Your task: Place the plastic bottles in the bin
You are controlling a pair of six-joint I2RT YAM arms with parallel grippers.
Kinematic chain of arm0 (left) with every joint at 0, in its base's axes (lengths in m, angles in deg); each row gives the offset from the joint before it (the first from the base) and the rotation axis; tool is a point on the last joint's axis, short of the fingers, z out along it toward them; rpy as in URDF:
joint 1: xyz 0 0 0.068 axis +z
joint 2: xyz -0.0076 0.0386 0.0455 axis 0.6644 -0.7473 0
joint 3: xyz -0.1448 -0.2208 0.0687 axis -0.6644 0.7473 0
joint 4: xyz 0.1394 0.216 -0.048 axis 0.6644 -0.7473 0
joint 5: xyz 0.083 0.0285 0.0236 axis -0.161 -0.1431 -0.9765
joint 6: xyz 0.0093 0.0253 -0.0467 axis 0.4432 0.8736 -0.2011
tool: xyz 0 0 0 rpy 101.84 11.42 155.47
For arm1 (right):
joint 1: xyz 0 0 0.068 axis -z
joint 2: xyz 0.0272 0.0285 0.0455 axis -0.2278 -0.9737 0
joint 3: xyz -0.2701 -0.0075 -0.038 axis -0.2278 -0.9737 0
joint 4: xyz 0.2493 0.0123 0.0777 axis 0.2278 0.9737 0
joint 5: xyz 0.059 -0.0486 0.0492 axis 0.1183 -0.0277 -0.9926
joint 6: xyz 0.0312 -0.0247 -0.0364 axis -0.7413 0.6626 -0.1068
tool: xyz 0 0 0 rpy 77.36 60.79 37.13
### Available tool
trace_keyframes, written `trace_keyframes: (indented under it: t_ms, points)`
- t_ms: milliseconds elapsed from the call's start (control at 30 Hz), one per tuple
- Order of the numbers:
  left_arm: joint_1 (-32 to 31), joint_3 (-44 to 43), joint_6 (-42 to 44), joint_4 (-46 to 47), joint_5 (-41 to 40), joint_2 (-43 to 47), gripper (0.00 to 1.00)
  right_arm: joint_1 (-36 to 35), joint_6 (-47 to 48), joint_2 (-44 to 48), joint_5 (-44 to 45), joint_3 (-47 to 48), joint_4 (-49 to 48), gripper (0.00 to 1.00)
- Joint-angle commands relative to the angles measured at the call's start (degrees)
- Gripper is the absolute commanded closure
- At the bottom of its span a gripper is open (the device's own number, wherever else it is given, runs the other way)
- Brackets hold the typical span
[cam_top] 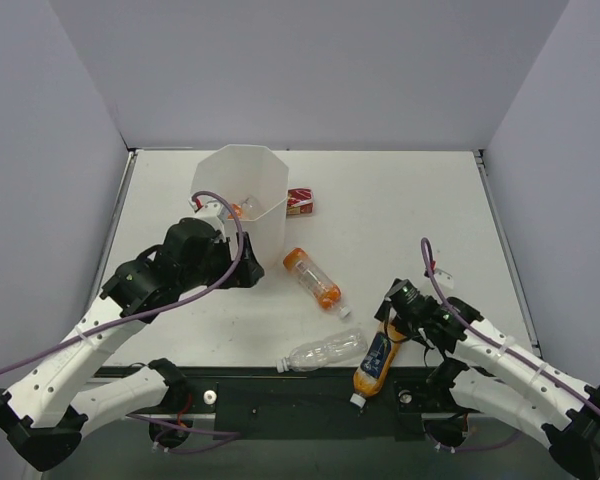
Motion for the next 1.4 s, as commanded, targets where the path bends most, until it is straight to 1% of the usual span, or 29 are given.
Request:
trace_keyframes:
  t_ms: [0,167,233,267,400,433,467,500,533,600,667,700,800,833,933,967,1000,1033,1067,1100,1167,1200,1233,1267,1300,1333,1367]
  points:
    - [-0.7,0.4,2.8,2.8,-1.5,0.4,0.09,-0.7,-7.1,1.3,-2.8,-4.8,-1.5,0.06]
    - [-0.8,1.0,2.9,3.8,-1.8,-0.5,0.09,-0.7,-8.3,2.1,-2.2,-8.5,-3.0,0.08]
    - [-0.8,1.3,2.8,4.4,-1.4,-1.2,0.09,-0.7,-8.4,1.0,-3.0,-9.2,-4.5,0.13]
    - [-0.8,1.4,2.7,4.9,-1.2,-1.2,0.09,-0.7,-8.1,0.6,-3.3,-9.2,-5.3,0.18]
    - [-0.9,1.0,2.7,5.1,-1.2,-1.9,0.09,-0.7,-7.5,0.1,-2.9,-9.4,-6.2,0.30]
    - [-0.9,0.5,2.7,4.9,-1.5,-2.0,0.09,-0.7,-7.6,0.1,-2.8,-9.3,-5.9,0.37]
    - [-0.9,0.3,2.8,4.8,-1.7,-2.1,0.08,-0.6,-7.6,0.2,-2.7,-9.3,-5.8,0.41]
    - [-0.9,0.2,2.8,4.5,-2.2,-2.1,0.08,-0.6,-7.7,0.5,-2.2,-9.0,-5.1,0.51]
    - [-0.9,0.2,2.8,4.4,-2.4,-2.1,0.09,-0.6,-7.7,0.6,-1.6,-8.3,-4.6,0.54]
    - [-0.9,0.3,2.8,4.3,-3.0,-1.9,0.09,-0.6,-7.5,1.5,-0.2,-7.3,-1.8,0.56]
    - [-0.8,0.5,2.9,4.1,-3.3,-1.9,0.09,-0.6,-6.2,2.8,2.0,-3.6,2.1,0.58]
    - [-0.9,0.6,3.0,4.0,-3.4,-1.9,0.09,-0.6,-5.1,3.5,4.1,-2.3,5.5,0.58]
    - [-0.9,0.7,3.1,4.0,-3.8,-2.1,0.09,-0.6,-1.8,4.3,9.2,6.7,12.4,0.58]
    - [-0.9,0.6,3.2,4.1,-3.9,-2.1,0.08,-0.6,0.2,4.2,12.1,9.1,15.5,0.58]
    - [-0.9,-1.2,3.3,3.2,-4.8,-2.5,0.09,-0.6,3.6,3.8,18.7,19.5,20.5,0.59]
    - [-0.9,-1.8,3.2,2.8,-5.3,-2.6,0.09,-0.6,5.7,3.6,21.6,21.3,20.7,0.58]
    - [-0.9,-2.9,2.9,2.0,-6.4,-2.6,0.09,-0.6,6.9,3.5,23.0,25.3,20.4,0.58]
    - [-0.9,-3.3,2.8,1.7,-7.0,-2.0,0.08,-0.5,9.3,2.5,25.8,27.2,19.8,0.59]
    - [-0.9,-4.0,2.6,1.3,-7.9,-1.6,0.08,-0.4,11.1,1.8,27.1,31.6,18.3,0.59]
    - [-0.8,-4.2,2.5,1.1,-8.2,-0.7,0.08,-0.2,14.2,-0.1,29.3,34.1,16.8,0.59]
    - [-0.7,-4.9,2.1,0.1,-9.3,0.5,0.08,0.8,19.0,-3.6,30.6,40.1,12.3,0.58]
    - [-0.7,-5.9,1.7,-1.4,-10.2,0.8,0.08,1.6,22.4,-4.5,29.3,43.7,7.8,0.58]
    - [-0.7,-6.3,1.5,-2.2,-10.6,1.2,0.08,3.6,23.9,-6.6,27.7,44.8,5.1,0.58]
    - [-0.7,-7.4,1.2,-3.8,-11.5,1.2,0.08,6.0,25.9,-8.6,22.8,47.2,-0.8,0.58]
    - [-0.7,-7.7,1.1,-4.6,-12.1,1.7,0.08,7.6,26.4,-9.5,19.7,48.1,-3.3,0.58]
    - [-0.7,-8.4,1.0,-5.9,-13.2,1.9,0.08,9.4,26.7,-12.1,15.6,50.4,-8.5,0.58]
    - [-0.7,-8.7,0.8,-6.6,-14.4,2.6,0.08,9.8,27.0,-13.8,14.2,53.8,-10.9,0.58]
